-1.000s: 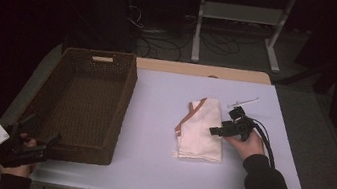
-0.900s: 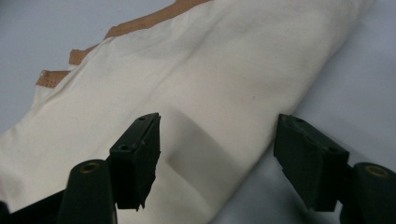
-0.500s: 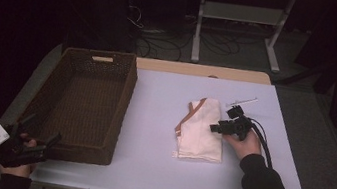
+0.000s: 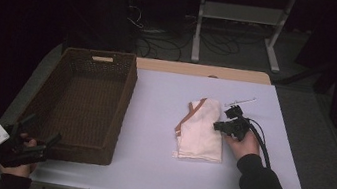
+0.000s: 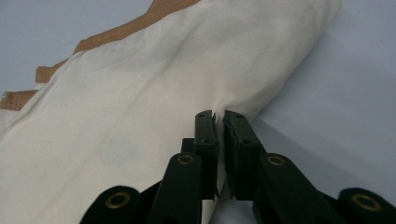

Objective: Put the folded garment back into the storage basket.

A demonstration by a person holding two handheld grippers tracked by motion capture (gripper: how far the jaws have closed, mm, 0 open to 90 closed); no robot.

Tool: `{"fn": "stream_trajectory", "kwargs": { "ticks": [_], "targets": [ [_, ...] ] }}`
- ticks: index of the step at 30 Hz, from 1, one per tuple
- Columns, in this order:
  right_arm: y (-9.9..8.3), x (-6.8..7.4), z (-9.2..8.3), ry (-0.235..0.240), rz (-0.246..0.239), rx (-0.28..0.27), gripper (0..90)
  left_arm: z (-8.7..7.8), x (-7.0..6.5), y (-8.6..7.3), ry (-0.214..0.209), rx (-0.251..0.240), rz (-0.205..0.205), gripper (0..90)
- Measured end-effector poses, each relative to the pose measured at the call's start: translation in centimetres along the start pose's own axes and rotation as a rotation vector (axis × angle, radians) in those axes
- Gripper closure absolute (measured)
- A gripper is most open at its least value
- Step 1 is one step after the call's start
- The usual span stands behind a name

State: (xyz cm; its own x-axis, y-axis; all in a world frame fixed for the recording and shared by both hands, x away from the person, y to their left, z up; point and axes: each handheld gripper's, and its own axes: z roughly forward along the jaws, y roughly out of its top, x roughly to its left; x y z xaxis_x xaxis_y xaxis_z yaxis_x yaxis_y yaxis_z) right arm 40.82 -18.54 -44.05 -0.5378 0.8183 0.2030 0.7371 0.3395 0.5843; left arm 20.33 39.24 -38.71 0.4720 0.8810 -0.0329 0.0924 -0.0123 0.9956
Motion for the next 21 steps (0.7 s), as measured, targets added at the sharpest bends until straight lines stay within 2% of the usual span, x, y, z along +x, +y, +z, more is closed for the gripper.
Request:
{"fn": "stream_trajectory", "kwargs": {
  "ticks": [4,14,21],
  "targets": [
    [0.1,0.1,-0.1,-0.004,0.004,0.001,84.4,0.0,0.0,0.0,-0.001,-0.001,0.0,0.0],
    [0.2,-0.2,-0.5,0.036,0.051,-0.009,85.7,0.0,0.0,0.0,-0.001,-0.001,-0.001,0.0],
    [0.3,-0.1,-1.3,0.051,0.054,-0.045,85.8,0.0,0.0,0.0,-0.001,-0.002,-0.003,0.0]
  ]
}}
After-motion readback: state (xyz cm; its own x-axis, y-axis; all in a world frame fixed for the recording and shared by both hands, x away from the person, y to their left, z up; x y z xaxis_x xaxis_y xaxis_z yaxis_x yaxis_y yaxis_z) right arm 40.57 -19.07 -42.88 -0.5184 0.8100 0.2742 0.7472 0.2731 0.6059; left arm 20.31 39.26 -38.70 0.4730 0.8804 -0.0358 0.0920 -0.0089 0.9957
